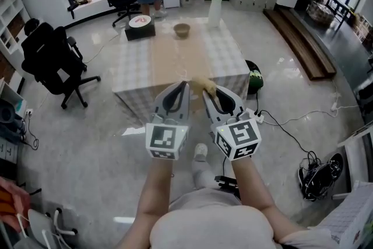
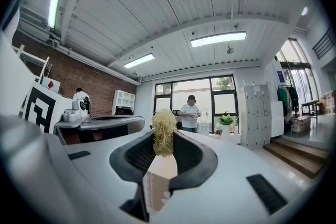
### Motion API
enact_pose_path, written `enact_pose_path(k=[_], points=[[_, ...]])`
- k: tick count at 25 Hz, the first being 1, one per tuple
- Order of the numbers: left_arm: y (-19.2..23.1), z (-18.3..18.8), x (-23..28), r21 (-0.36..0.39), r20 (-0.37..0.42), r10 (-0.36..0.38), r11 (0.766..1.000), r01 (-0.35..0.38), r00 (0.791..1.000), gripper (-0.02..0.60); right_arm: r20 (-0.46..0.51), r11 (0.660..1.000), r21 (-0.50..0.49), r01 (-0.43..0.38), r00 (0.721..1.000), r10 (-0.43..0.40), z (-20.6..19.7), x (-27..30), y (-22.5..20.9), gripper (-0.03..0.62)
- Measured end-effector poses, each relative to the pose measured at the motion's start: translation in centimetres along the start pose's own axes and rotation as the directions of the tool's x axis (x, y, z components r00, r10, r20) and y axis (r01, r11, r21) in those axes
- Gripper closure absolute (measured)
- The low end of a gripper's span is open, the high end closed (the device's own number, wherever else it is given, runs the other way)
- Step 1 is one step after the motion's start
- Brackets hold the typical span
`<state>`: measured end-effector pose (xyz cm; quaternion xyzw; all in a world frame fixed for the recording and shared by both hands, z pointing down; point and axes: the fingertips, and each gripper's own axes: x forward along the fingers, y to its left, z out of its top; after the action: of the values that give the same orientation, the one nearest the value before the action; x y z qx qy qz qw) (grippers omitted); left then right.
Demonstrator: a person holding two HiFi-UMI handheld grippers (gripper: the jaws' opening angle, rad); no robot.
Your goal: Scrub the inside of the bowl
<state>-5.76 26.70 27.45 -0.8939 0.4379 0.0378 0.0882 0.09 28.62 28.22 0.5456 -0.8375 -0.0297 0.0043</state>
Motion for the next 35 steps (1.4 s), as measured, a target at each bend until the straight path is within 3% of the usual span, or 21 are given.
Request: enact_pose_path(k=[23, 35], points=[[10.8, -4.8, 19.9, 0.005, -0.037, 0.025, 1.0, -0.025, 0.999, 0.571, -0.012, 0.998, 0.031, -0.055, 0.998, 0.056, -2.0, 19.7, -12.8, 0.508], [14.8, -7.5, 27.1, -0.009, -0.074, -0.012, 1.0, 0.011, 0.997, 0.571, -0.04, 0.997, 0.049, -0.067, 0.997, 0.069, -3.2, 27.0, -17.8, 0.508]])
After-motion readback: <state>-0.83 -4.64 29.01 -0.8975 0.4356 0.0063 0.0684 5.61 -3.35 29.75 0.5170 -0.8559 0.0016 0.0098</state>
